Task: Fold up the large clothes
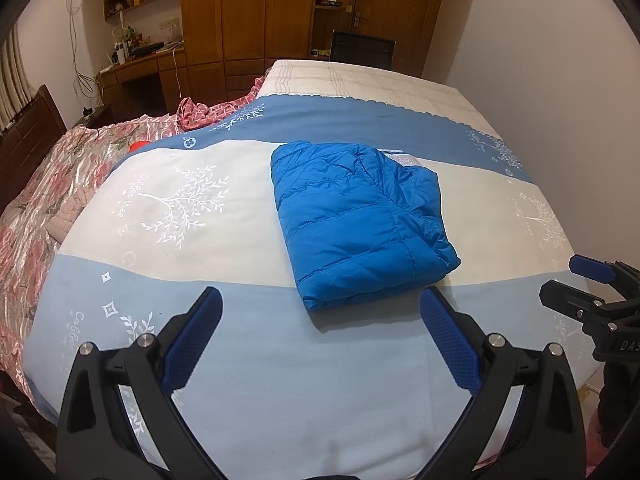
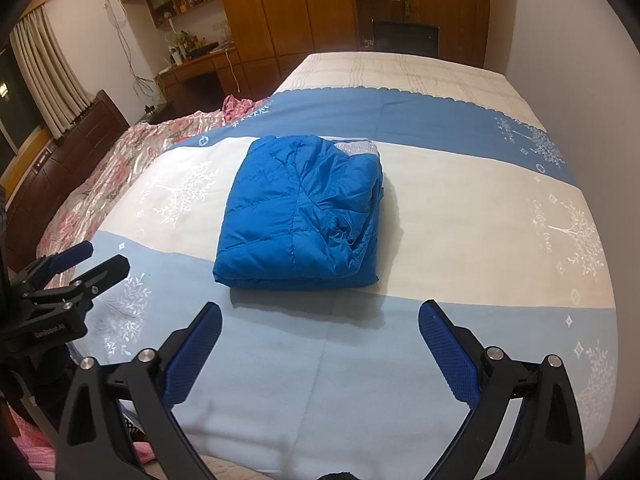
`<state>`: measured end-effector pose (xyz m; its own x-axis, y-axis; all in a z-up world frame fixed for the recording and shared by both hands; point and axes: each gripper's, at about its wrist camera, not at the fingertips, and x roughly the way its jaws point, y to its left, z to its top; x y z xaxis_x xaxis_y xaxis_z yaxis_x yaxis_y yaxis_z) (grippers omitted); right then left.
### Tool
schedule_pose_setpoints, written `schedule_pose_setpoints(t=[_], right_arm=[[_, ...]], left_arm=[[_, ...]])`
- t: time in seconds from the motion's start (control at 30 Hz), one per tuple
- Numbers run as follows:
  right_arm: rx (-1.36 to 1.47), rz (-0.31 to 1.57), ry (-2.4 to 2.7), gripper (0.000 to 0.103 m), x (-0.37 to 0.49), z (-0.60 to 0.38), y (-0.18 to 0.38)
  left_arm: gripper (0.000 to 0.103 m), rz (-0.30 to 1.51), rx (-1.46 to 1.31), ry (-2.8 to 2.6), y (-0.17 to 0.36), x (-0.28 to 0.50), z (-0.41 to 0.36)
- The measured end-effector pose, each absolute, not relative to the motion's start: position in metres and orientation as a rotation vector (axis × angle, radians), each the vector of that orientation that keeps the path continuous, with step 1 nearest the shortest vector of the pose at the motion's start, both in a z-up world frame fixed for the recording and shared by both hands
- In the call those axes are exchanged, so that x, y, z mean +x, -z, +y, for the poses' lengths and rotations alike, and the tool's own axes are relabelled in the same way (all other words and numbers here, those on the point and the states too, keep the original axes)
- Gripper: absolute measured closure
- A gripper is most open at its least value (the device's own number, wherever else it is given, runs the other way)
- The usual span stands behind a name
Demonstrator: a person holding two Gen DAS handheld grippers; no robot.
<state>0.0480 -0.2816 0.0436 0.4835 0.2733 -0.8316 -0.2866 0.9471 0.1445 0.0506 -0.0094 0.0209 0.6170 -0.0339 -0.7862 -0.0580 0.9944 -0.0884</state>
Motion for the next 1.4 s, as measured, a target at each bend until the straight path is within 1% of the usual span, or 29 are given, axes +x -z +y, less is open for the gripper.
schedule_pose_setpoints(t=[1.4], right_arm=[[-0.017, 1.019, -0.341, 0.004, 0.051, -0.281, -0.041]], left_arm=[[0.005, 0.919, -0.099, 0.009, -0.014, 0.054, 0.005]])
